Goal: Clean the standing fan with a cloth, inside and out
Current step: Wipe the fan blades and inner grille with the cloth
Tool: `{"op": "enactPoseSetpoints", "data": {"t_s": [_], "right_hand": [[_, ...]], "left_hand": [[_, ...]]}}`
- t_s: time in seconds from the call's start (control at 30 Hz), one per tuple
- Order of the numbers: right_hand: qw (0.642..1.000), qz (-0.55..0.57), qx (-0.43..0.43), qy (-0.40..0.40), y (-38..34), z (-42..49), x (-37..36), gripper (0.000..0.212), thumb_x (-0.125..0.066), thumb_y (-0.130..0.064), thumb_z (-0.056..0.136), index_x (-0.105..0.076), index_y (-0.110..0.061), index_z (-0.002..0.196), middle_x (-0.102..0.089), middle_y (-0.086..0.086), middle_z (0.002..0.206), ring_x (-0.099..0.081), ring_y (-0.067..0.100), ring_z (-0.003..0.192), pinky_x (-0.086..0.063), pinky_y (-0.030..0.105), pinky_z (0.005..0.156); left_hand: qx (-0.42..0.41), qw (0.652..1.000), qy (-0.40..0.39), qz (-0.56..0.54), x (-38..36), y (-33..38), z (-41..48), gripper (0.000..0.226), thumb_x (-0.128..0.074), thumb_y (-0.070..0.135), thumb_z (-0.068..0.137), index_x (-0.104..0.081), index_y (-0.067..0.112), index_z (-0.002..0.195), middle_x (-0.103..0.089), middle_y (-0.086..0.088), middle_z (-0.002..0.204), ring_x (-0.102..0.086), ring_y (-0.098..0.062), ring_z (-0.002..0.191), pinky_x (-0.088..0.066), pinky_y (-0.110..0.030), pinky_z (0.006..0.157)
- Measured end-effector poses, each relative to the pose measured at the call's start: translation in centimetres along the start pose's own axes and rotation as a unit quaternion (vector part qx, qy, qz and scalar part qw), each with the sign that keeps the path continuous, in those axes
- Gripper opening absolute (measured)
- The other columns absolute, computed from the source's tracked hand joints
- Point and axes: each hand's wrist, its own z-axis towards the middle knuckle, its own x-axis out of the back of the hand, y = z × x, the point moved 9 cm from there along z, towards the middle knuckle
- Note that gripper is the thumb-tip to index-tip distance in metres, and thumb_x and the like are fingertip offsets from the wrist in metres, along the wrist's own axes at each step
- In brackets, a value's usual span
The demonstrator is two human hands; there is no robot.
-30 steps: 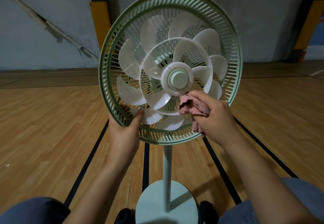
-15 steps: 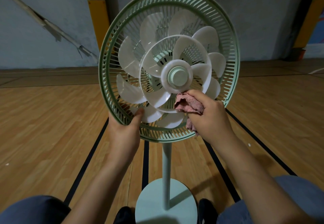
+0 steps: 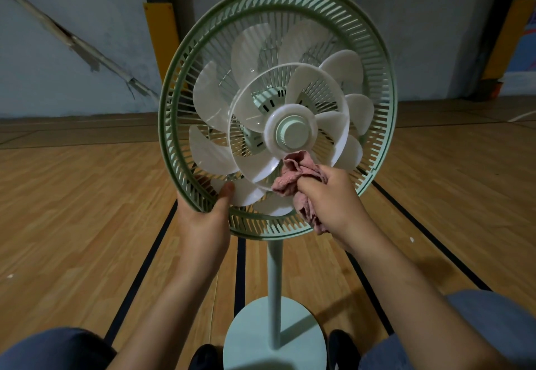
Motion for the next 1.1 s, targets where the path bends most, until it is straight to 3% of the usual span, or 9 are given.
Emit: {"op": "enactPoseSetpoints", "data": {"t_s": [0.17,0.3,0.4,0.5,0.63,0.8,0.97,1.1], "right_hand": [[0.995,0.08,-0.046,-0.037,1.4,-0.7,-2.5,0.015,-0.068,-0.032,0.088,-0.063,-0.021,0.079,-0.06,0.0,0.066,-0.061,0.016,0.064,-0.05,0.03,0.062],[0.996,0.071,-0.054,-0.03,1.9,-0.8,-3.0,0.014,-0.067,-0.031,0.09,-0.07,-0.019,0.095,-0.072,-0.001,0.078,-0.072,0.014,0.078,-0.055,0.021,0.064],[0.999,0.005,-0.03,-0.038,1.0,-0.7,-2.4,0.011,-0.065,-0.027,0.091,-0.066,-0.021,0.082,-0.069,-0.003,0.069,-0.068,0.007,0.068,-0.051,0.018,0.06],[0.997,-0.042,-0.014,-0.058,0.3,-0.6,-1.7,0.017,-0.065,-0.019,0.093,-0.063,-0.012,0.077,-0.063,0.003,0.064,-0.062,0.011,0.063,-0.05,0.028,0.063],[0.995,-0.083,-0.012,-0.05,-0.1,-0.3,-0.1,0.024,-0.066,-0.014,0.093,-0.059,-0.002,0.073,-0.057,0.002,0.057,-0.053,0.013,0.051,-0.045,0.026,0.055],[0.994,-0.106,0.001,-0.041,-0.6,0.0,1.2,0.036,-0.069,-0.018,0.092,-0.065,-0.03,0.058,-0.063,-0.006,0.056,-0.059,0.007,0.053,-0.045,0.021,0.055],[0.995,-0.092,0.012,-0.028,-0.7,0.3,1.8,0.034,-0.068,-0.018,0.09,-0.062,-0.027,0.058,-0.06,-0.006,0.056,-0.057,0.008,0.054,-0.044,0.021,0.053],[0.997,-0.069,0.027,-0.018,-1.0,0.3,1.8,0.021,-0.065,-0.027,0.082,-0.066,-0.025,0.062,-0.061,-0.009,0.056,-0.055,0.005,0.054,-0.042,0.015,0.055]], "left_hand": [[0.003,1.0,0.01,-0.001,0.0,-0.3,-0.1,0.041,-0.075,0.028,0.1,-0.063,0.019,0.138,-0.076,0.007,0.121,-0.074,-0.005,0.107,-0.062,-0.045,0.101],[0.004,1.0,0.016,-0.001,0.4,-0.5,0.2,0.042,-0.077,0.03,0.099,-0.063,0.021,0.138,-0.076,0.008,0.122,-0.074,-0.006,0.109,-0.061,-0.047,0.103],[0.01,1.0,0.015,-0.004,0.6,-0.7,0.5,0.041,-0.078,0.03,0.098,-0.064,0.022,0.136,-0.077,0.008,0.121,-0.075,-0.007,0.11,-0.061,-0.048,0.103],[0.011,1.0,0.014,-0.002,0.6,-0.8,0.8,0.039,-0.079,0.029,0.097,-0.066,0.022,0.134,-0.078,0.009,0.119,-0.075,-0.007,0.108,-0.061,-0.047,0.101],[0.01,1.0,0.01,-0.006,0.4,-0.8,0.7,0.043,-0.08,0.03,0.096,-0.066,0.024,0.136,-0.078,0.01,0.119,-0.076,-0.006,0.107,-0.061,-0.039,0.097],[0.01,1.0,0.002,-0.01,0.0,-0.8,0.5,0.042,-0.081,0.028,0.096,-0.064,0.028,0.135,-0.078,0.019,0.116,-0.076,-0.001,0.104,-0.059,-0.028,0.088],[0.01,1.0,0.001,-0.01,0.1,-0.8,0.7,0.043,-0.08,0.028,0.096,-0.065,0.024,0.136,-0.079,0.015,0.116,-0.077,-0.004,0.104,-0.061,-0.031,0.089],[0.009,1.0,-0.005,-0.015,0.1,-0.8,0.7,0.044,-0.079,0.027,0.096,-0.064,0.024,0.137,-0.078,0.013,0.119,-0.076,-0.005,0.106,-0.061,-0.032,0.09]]}}
